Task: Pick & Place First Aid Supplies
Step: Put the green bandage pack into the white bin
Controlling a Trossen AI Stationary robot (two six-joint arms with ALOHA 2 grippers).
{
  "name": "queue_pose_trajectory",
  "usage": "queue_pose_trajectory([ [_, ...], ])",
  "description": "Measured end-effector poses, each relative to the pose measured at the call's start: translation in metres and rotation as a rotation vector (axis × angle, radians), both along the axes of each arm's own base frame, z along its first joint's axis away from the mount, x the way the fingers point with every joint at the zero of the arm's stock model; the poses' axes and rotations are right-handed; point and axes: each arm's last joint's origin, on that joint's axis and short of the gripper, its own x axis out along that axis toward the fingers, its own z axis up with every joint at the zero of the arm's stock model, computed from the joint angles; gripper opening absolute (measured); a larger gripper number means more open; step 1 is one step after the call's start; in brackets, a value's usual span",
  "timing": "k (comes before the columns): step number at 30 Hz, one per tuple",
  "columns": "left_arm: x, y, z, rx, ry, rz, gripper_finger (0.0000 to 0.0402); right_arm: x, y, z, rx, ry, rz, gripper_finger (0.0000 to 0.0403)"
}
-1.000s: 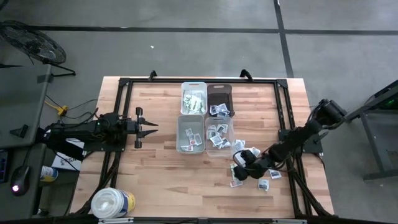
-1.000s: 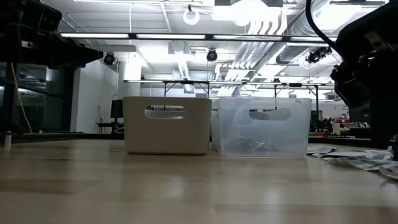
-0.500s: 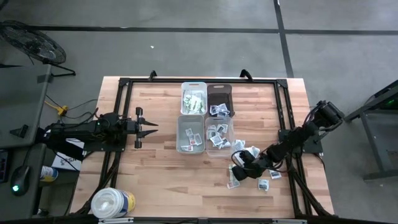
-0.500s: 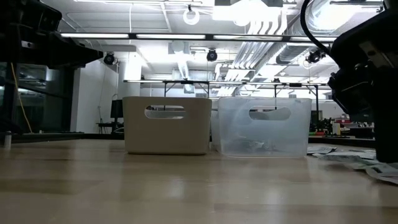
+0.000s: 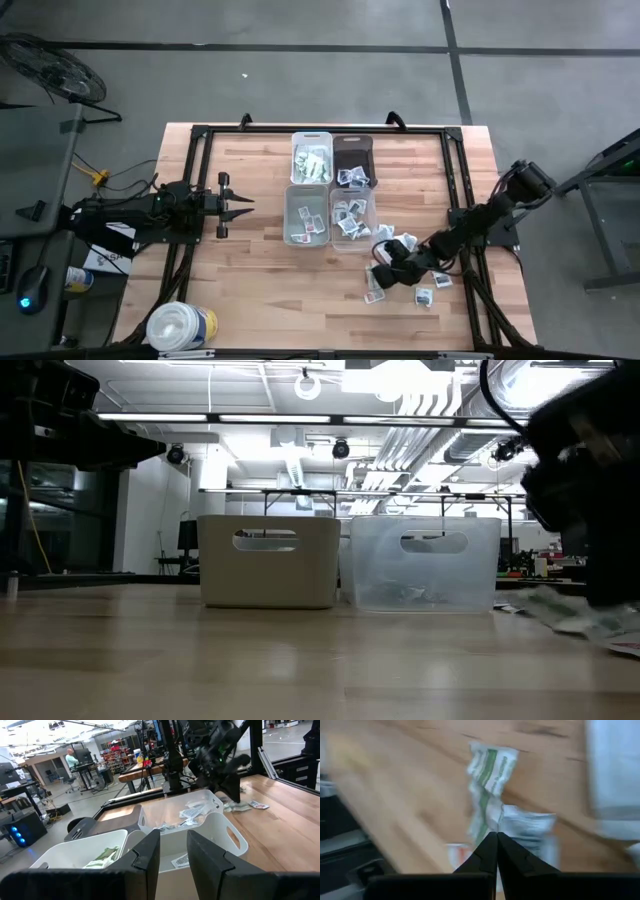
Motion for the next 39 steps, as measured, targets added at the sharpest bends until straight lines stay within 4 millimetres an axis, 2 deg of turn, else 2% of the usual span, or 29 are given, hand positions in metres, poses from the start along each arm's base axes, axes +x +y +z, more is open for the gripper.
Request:
queue_pose_trajectory([
  [8,0.0,0.0,0.0,0.0,0.0,0.0,0.0096,-0.003,-0.001,0.027,0.034,-0.11,0.01,0.0],
  [17,0.0,0.0,0.0,0.0,0.0,0.0,0.0096,-0.004,-0.003,0.043,0.021,-0.203,0.04,0.0],
  [27,0.0,0.0,0.0,0.0,0.0,0.0,0.0096,0.008,-0.011,0.07,-0.04,-0.385,0.018,0.0],
  [32,0.0,0.0,0.0,0.0,0.0,0.0,0.0096,0.023,-0.025,0.09,-0.11,-0.46,0.008,0.0],
  [39,0.0,0.0,0.0,0.0,0.0,0.0,0.0096,0.05,-0.067,0.115,-0.223,-0.538,-0.03,0.0],
])
